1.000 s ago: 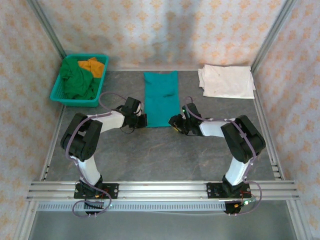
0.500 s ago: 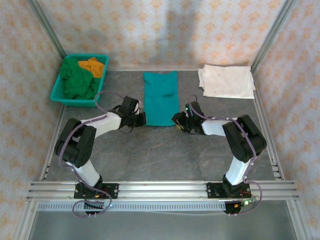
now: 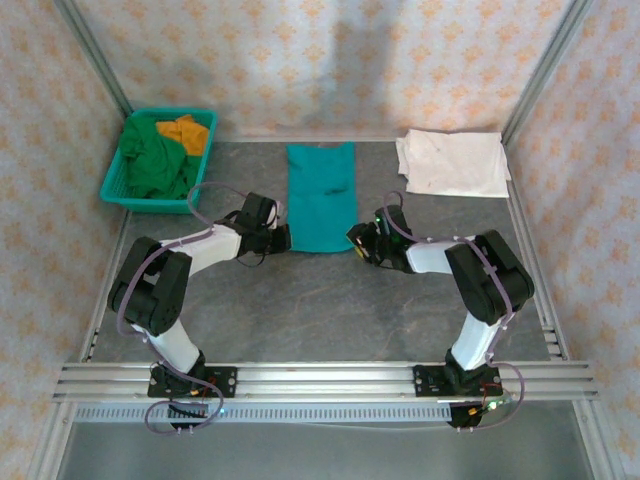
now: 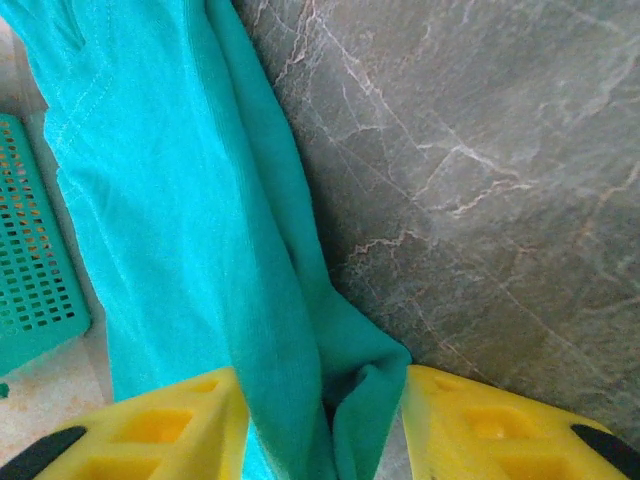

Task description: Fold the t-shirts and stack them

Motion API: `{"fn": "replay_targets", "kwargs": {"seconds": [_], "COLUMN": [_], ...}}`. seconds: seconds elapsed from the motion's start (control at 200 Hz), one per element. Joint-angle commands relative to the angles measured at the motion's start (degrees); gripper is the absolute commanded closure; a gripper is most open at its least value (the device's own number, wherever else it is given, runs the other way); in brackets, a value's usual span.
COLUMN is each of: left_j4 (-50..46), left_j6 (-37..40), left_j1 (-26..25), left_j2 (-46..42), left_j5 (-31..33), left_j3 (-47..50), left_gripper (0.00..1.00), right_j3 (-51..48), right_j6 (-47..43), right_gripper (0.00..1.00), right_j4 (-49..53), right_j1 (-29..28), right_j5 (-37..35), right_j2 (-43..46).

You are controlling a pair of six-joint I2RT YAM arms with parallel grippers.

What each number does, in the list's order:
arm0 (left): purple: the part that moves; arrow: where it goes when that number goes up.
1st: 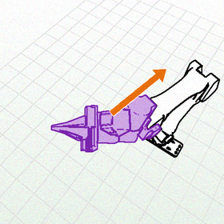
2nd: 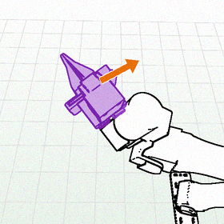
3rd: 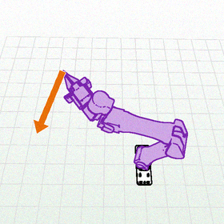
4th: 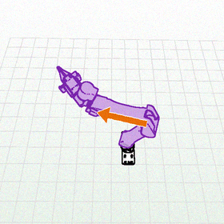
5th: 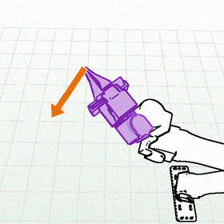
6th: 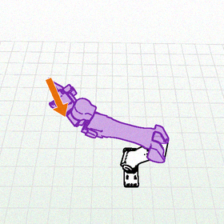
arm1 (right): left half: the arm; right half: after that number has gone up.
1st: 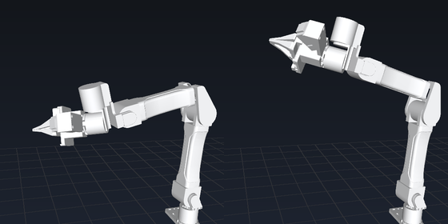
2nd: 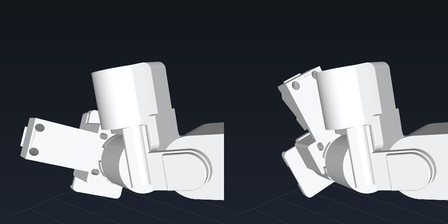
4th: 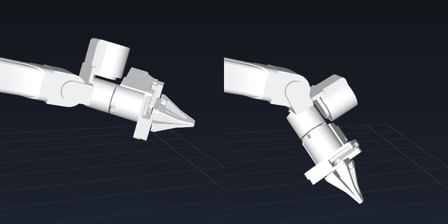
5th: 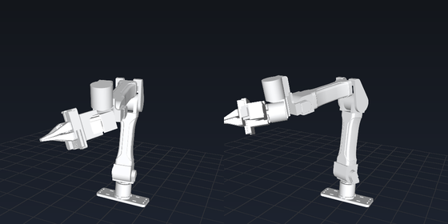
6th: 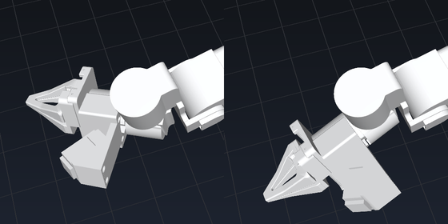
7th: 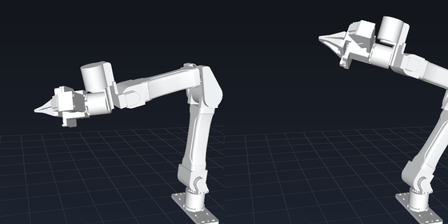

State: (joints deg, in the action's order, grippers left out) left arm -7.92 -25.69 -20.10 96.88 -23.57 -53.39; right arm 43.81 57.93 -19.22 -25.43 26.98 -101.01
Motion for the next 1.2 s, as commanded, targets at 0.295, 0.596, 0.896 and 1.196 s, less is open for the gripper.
{"fn": "replay_targets", "kwargs": {"seconds": [0.295,0.596,0.896,1.196], "left_j4": [-0.3,-5.8,-19.6,-27.6], "left_j6": [-1.1,-1.2,-7.8,-5.2], "left_j1": [0.7,-1.3,-9.3,-9.0], "left_j2": [-3.9,-14.4,-37.2,-40.3], "left_j5": [2.1,-2.8,-2.1,2.3], "left_j3": [2.0,12.1,20.8,8.5], "left_gripper": [1.0,1.0,1.0,1.0], "right_j3": [-4.9,-14.5,-23.1,-8.7], "right_j6": [0.5,-4.9,-1.7,-9.3], "right_gripper": [1.0,1.0,1.0,1.0], "right_j4": [-1.8,7.2,18.3,34.9], "right_j1": [-0.2,-5.9,-13.5,-12.2], "right_j5": [-2.0,-0.5,-4.5,-12.3], "right_j2": [3.8,19.2,43.4,49.0]}}
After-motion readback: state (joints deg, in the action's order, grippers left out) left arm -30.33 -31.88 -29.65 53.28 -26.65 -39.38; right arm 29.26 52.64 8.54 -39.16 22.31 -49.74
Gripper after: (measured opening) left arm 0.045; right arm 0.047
